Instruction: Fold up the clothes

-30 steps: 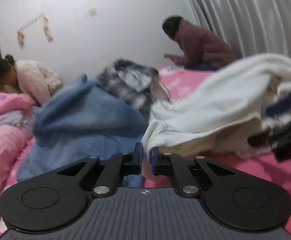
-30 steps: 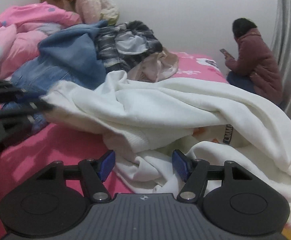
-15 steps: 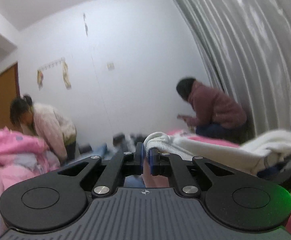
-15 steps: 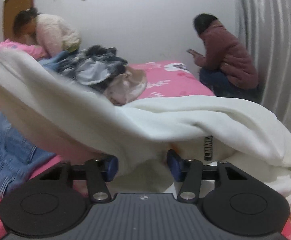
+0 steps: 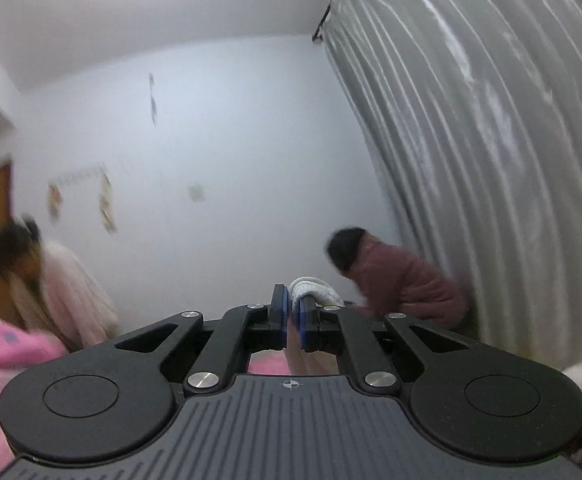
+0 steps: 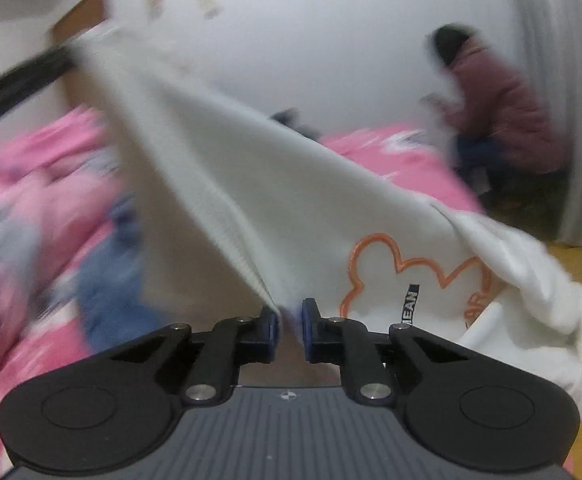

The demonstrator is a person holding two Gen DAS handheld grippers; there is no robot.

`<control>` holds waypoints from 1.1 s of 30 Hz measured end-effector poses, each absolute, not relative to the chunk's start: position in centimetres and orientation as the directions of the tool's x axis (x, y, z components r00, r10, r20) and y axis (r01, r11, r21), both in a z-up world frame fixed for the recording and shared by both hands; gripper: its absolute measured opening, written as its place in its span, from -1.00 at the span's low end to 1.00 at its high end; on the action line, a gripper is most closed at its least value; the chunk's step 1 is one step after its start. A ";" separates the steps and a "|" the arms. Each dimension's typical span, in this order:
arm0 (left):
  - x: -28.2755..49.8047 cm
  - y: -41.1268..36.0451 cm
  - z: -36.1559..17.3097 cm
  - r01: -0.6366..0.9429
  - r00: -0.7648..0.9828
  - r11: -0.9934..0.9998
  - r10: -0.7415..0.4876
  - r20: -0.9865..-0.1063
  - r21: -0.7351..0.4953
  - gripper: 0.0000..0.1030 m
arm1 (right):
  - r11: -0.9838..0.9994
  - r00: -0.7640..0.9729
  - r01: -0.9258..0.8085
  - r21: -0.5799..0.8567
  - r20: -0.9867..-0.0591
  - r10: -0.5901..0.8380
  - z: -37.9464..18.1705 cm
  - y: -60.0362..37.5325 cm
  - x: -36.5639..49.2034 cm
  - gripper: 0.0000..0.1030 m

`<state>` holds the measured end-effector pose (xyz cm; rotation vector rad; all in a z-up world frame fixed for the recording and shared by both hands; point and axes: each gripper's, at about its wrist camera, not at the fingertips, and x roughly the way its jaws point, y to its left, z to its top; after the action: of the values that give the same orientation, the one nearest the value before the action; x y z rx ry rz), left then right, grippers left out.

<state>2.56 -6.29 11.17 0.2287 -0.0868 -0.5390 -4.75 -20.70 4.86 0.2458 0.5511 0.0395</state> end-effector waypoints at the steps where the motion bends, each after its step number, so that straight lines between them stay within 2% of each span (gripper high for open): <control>1: 3.6 -6.3 11.6 0.529 0.845 0.827 -0.533 -0.031 0.190 -0.90 | 0.967 0.845 -0.006 0.254 -0.516 0.141 5.2 -20.6 -5.3 -0.70; 2: 5.0 -6.2 11.7 0.555 0.832 0.824 -0.548 -0.092 0.115 -0.90 | 0.962 0.837 -0.026 0.271 -0.520 0.169 5.2 -20.4 -5.5 -0.70; 4: 8.5 -7.1 10.9 0.594 0.782 0.803 -0.562 -0.271 0.047 -0.89 | 0.950 0.820 -0.058 0.308 -0.527 0.221 5.0 -19.8 -5.7 -0.70; 7: 14.2 -8.9 5.8 0.577 0.707 0.816 -0.484 -0.516 0.025 -0.79 | 0.954 0.769 -0.115 0.278 -0.583 0.263 3.0 -17.9 -3.6 -0.70; 10: 17.2 -7.4 0.6 0.484 0.636 0.874 -0.373 -0.676 -0.027 -0.71 | 0.953 0.701 -0.110 0.284 -0.657 0.277 -0.2 -16.8 -0.4 -0.68; 11: 17.0 -6.2 -0.2 0.454 0.615 0.888 -0.369 -0.697 -0.069 -0.54 | 0.951 0.682 -0.096 0.294 -0.676 0.278 -1.0 -16.9 0.6 -0.66; 12: 16.4 -4.7 -0.7 0.431 0.601 0.894 -0.385 -0.701 -0.121 -0.25 | 0.949 0.659 -0.076 0.306 -0.699 0.278 -1.5 -17.1 1.3 -0.57; 13: 15.7 -3.2 -1.1 0.409 0.588 0.896 -0.403 -0.701 -0.173 -0.14 | 0.942 0.638 -0.055 0.332 -0.714 0.289 -1.8 -17.5 1.8 -0.46; 14: 14.7 -1.7 -1.4 0.375 0.581 0.900 -0.413 -0.701 -0.220 -0.01 | 0.934 0.636 -0.053 0.354 -0.709 0.305 -1.7 -17.6 2.1 -0.16; 15: 13.8 -0.5 -1.6 0.344 0.573 0.901 -0.425 -0.700 -0.266 0.01 | 0.933 0.641 -0.071 0.354 -0.700 0.315 -1.2 -17.7 2.0 0.10; 18: 10.9 2.2 -2.6 0.258 0.542 0.876 -0.480 -0.690 -0.407 0.02 | 0.946 0.651 -0.146 0.291 -0.692 0.313 0.7 -17.9 1.3 0.39; 22: 8.0 2.8 -5.6 0.204 0.437 0.789 -0.603 -0.667 -0.579 0.02 | 0.962 0.688 -0.213 0.174 -0.672 0.274 4.4 -17.9 0.7 0.50; 24: 7.1 1.7 -6.8 0.246 0.428 0.777 -0.624 -0.654 -0.580 0.02 | 0.965 0.718 -0.244 0.101 -0.649 0.250 5.9 -17.8 1.7 0.66; 27: 6.3 -0.1 -7.6 0.275 0.446 0.790 -0.610 -0.655 -0.548 0.02 | 0.948 0.746 -0.310 -0.070 -0.636 0.197 7.3 -16.4 4.9 0.81; 29: 6.3 -0.9 -8.2 0.269 0.443 0.802 -0.595 -0.670 -0.534 -0.01 | 0.918 0.740 -0.365 -0.153 -0.646 0.187 7.5 -14.9 7.2 0.81; 31: 5.9 -1.7 -8.2 0.303 0.469 0.835 -0.550 -0.692 -0.459 -0.07 | 0.894 0.733 -0.401 -0.202 -0.655 0.181 7.2 -13.3 9.2 0.81; 33: 5.7 -2.0 -8.2 0.300 0.496 0.857 -0.516 -0.699 -0.420 -0.23 | 0.865 0.719 -0.443 -0.236 -0.670 0.185 6.6 -11.7 11.2 0.81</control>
<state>5.71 -1.96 -8.21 -0.2566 0.9289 -0.5005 11.22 -11.73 6.64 -0.3998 0.6863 0.3577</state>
